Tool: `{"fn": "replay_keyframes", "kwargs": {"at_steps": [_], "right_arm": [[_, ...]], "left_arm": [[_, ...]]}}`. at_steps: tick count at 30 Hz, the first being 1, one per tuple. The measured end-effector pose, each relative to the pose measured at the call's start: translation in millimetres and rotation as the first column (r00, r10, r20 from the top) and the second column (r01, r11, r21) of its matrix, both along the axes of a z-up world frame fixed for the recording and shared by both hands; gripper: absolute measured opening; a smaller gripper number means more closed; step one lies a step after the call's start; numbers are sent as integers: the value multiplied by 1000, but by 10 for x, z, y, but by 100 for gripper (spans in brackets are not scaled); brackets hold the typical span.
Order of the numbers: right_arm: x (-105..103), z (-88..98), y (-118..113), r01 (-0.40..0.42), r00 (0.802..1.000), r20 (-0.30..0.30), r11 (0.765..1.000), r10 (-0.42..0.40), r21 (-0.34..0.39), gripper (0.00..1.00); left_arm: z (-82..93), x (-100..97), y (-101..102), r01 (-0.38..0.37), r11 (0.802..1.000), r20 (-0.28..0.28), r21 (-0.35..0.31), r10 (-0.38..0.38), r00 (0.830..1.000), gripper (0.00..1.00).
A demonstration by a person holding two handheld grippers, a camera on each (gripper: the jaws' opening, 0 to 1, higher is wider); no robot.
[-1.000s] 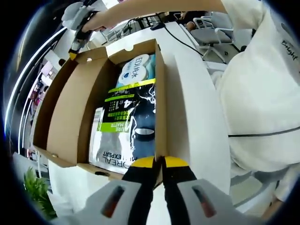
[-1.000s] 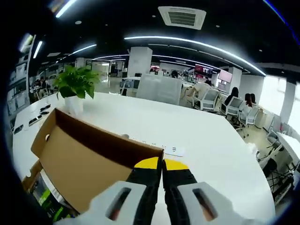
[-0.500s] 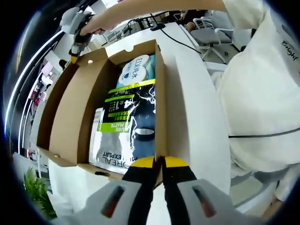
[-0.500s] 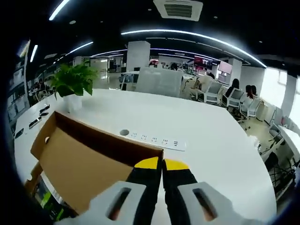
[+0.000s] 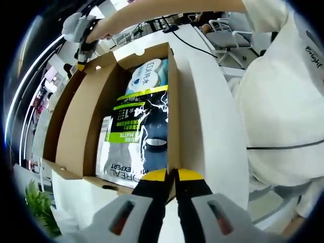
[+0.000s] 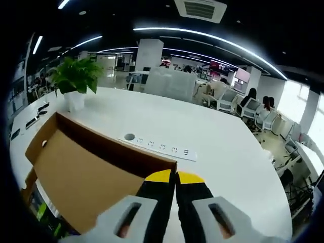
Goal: Operate the shoe box by opening the lid, removing the specified soft item, and placing it in the target area until the item is outside and the box remains undamaged.
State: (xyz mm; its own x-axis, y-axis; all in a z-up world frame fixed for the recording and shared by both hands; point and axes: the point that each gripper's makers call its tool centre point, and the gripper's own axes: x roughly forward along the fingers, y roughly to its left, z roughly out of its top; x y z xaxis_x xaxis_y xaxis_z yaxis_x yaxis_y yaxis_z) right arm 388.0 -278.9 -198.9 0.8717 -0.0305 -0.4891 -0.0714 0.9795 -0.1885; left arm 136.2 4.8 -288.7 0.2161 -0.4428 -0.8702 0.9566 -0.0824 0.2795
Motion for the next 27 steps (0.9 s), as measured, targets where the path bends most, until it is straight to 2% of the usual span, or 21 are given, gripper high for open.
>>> {"fn": "replay_keyframes", "kwargs": {"at_steps": [15, 27], "right_arm": [[56, -148, -5, 14, 1000, -20, 1000, -14, 20, 0], [108, -96, -3, 11, 1000, -6, 1000, -11, 9, 0]], "left_arm": [[6, -7, -6, -1, 1000, 0, -6, 1, 1000, 5], [7, -12, -6, -3, 1000, -2, -3, 3, 1000, 5]]}}
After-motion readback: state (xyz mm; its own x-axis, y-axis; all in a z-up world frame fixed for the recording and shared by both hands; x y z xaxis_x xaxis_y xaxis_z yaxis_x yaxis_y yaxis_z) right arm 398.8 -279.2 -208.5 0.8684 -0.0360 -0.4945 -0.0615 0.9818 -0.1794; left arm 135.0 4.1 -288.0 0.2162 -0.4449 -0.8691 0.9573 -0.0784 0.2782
